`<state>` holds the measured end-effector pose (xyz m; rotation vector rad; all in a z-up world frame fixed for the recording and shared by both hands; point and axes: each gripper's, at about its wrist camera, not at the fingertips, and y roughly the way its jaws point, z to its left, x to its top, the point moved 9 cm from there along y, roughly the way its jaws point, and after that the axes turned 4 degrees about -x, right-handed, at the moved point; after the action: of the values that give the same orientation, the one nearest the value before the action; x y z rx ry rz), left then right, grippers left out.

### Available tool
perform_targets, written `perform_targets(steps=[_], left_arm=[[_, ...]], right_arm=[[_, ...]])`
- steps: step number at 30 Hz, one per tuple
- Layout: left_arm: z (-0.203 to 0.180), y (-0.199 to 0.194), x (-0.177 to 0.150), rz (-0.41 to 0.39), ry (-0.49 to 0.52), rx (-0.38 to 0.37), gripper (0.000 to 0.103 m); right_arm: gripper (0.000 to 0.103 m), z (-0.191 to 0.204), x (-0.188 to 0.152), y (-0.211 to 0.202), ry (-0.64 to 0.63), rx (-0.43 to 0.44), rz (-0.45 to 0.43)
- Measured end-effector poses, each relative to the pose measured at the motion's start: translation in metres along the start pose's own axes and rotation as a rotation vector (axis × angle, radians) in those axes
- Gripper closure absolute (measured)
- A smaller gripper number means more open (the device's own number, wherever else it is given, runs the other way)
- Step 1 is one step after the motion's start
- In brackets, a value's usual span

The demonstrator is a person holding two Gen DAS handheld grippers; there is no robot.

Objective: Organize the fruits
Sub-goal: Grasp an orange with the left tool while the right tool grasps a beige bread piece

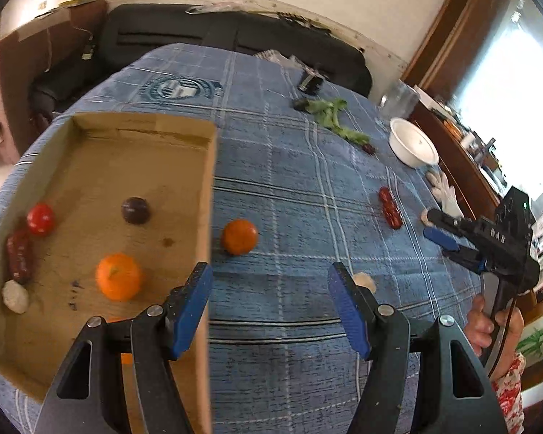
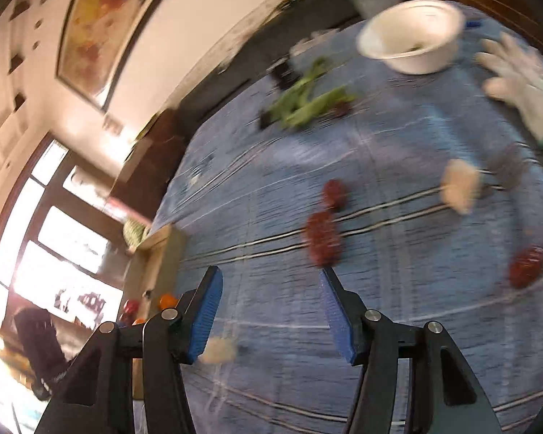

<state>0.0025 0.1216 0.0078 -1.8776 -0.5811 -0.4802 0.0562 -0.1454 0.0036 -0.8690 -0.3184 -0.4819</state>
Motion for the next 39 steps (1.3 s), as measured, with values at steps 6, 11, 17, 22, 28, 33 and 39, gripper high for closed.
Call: perform_targets(steps=[6,11,17,22,28,33,39], left_arm=[[-0.026,0.022,-0.009,0.038,0.053,-0.041,0.038],[-0.046,0.035,-0.018,0.047,0.093,-0.077,0.038],[-0.012,0.021,0.005,-0.032,-0.007,-0.052,0.038],[0.007,0.015,0.017,-0.043,-0.023,0.002,0.038],[-0.005,0.044,0.012,0.026,0.071,0.043,0.051],[-0.004,0.07,0.007,0.079,0.108,0.107,0.059],[-0.002,0.082,0.004,0.112,0.136,0.162,0.059]], right_arm=[[0.043,-0.019,0.013,-0.011,0.009,-0.075,-0.064],[0.043,-0.034,0.02,-0.031,0.016,-0.126,-0.132],[0.043,-0.039,0.017,-0.039,0.006,-0.151,-0.129],[0.042,-0.016,0.005,-0.02,-0.053,-0.116,-0.082],[0.042,0.035,-0.038,0.02,-0.194,-0.067,0.059],[0.042,0.06,-0.054,0.027,-0.327,-0.125,0.057],[0.042,0.07,-0.061,0.029,-0.451,-0.163,0.065]])
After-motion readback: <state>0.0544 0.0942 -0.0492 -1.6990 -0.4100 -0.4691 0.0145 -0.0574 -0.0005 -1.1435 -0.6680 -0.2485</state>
